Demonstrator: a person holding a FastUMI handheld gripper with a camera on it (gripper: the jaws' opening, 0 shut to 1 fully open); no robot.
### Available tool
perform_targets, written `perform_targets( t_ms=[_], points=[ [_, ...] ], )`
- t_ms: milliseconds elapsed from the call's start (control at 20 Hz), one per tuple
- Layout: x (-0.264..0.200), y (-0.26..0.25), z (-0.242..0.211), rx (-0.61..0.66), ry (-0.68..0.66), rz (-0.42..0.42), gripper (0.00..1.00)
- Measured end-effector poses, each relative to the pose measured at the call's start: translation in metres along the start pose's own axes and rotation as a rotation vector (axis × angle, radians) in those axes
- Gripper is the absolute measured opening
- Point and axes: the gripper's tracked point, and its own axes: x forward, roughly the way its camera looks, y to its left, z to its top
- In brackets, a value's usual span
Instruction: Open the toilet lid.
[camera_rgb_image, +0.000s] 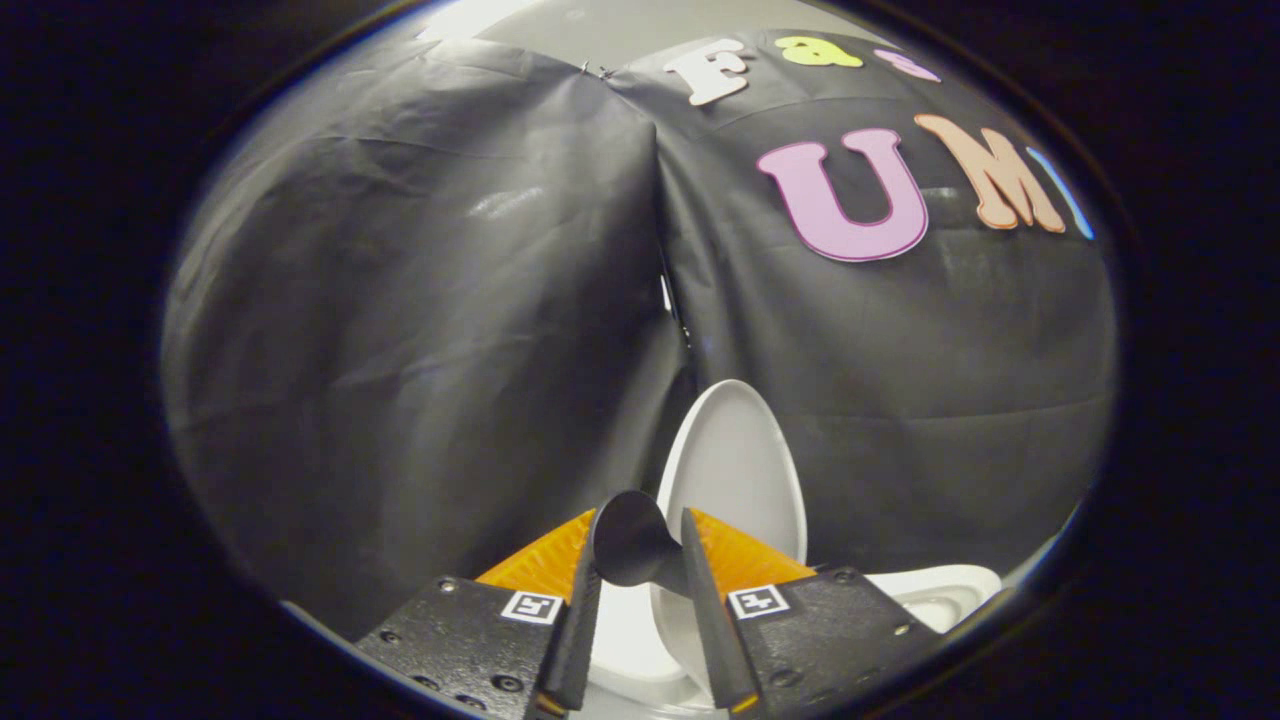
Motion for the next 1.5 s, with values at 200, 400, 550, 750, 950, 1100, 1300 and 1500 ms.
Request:
perform_targets(
  t_ms=[200,400,550,750,950,1100,1300,1500],
  points=[
    [-0.008,0.004,0.016,-0.006,-0.049,0.018,0.61],
    [-0.032,-0.001,0.031,-0.022,-0.092,0.030,0.61],
    [-0.054,-0.022,0.046,-0.030,-0.134,-0.029,0.61],
    [-0.086,-0.059,0.064,-0.057,-0.172,-0.118,0.61],
    [-0.119,-0.102,0.077,-0.049,-0.214,-0.206,0.61],
    [-0.143,-0.138,0.081,-0.033,-0.232,-0.283,0.61],
    [-0.175,-0.178,0.074,-0.006,-0.239,-0.343,0.61],
    [-0.212,-0.219,0.065,0.023,-0.256,-0.405,0.61]
  ],
)
